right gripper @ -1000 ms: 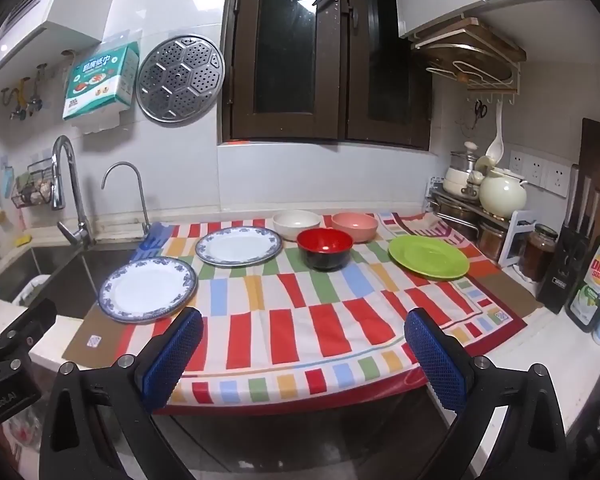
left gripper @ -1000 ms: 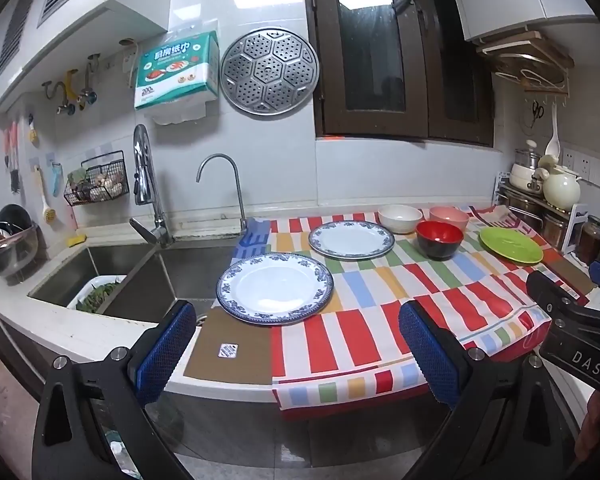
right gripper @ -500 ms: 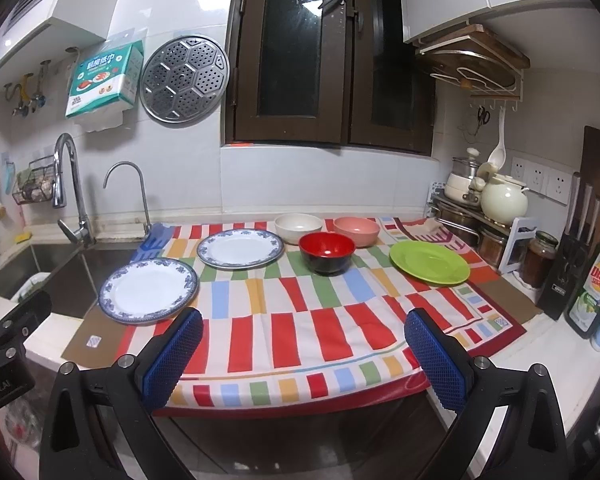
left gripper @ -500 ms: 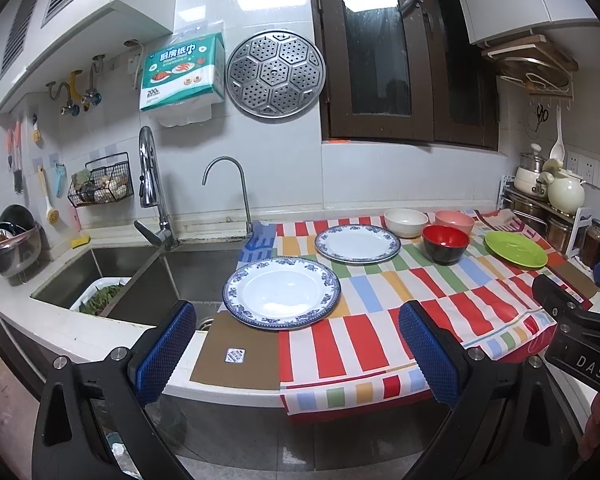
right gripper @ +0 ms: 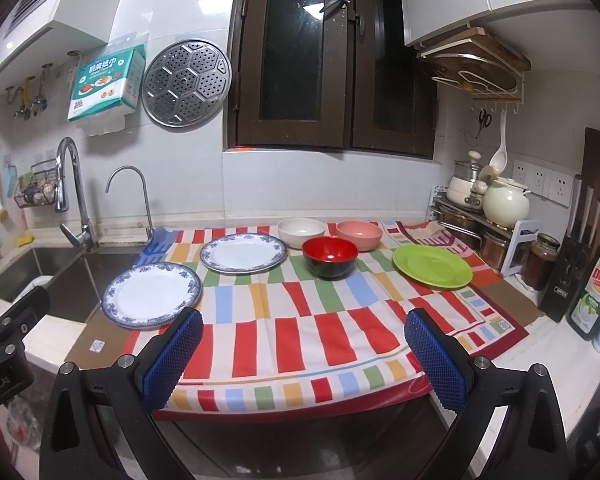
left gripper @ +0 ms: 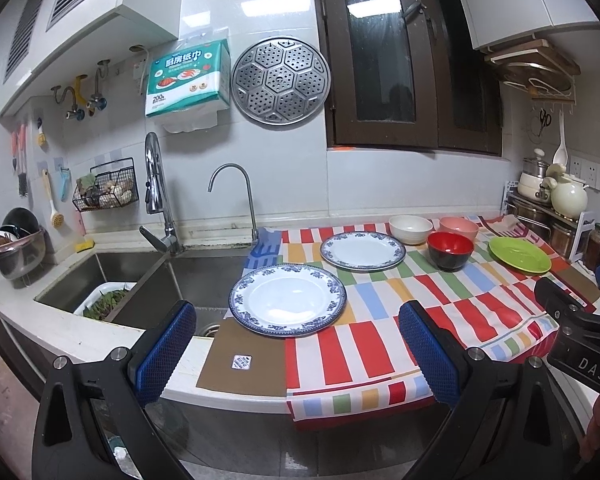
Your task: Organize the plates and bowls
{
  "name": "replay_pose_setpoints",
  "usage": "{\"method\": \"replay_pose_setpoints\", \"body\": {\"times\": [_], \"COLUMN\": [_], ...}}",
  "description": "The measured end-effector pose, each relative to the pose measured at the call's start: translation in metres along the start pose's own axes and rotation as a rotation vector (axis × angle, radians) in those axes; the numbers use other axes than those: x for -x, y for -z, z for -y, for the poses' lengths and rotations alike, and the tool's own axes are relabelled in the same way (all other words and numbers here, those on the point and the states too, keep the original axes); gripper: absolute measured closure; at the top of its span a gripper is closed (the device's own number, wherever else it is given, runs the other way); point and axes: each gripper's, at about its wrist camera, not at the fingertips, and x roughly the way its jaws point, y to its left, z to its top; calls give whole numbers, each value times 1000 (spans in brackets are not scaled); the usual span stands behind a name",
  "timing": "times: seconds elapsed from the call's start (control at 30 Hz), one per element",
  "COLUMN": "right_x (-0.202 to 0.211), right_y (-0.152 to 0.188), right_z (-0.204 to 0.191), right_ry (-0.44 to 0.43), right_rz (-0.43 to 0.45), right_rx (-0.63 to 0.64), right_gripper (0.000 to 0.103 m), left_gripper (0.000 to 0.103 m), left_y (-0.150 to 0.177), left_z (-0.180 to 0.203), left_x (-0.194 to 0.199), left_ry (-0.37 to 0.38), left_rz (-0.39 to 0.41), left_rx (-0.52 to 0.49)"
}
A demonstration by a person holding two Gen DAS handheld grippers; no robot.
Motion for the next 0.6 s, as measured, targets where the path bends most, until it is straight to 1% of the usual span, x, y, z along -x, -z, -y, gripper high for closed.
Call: {"method": "replay_pose_setpoints", "body": {"times": [0.27, 0.6], "right_x": [5, 8], "right_y": [0, 0], "right_z": [-3, -2], "right_ry": [14, 21], "right_rz": [21, 22], "right_rx": [13, 16], "right_gripper": [1, 1], "left_gripper": [0, 0], "left_y": [0, 1], "left_z": [-3, -4], "left_x": [0, 0], "left_ry": [-1, 3], "left_rz": [4, -7], "left_rx": [3, -8]}}
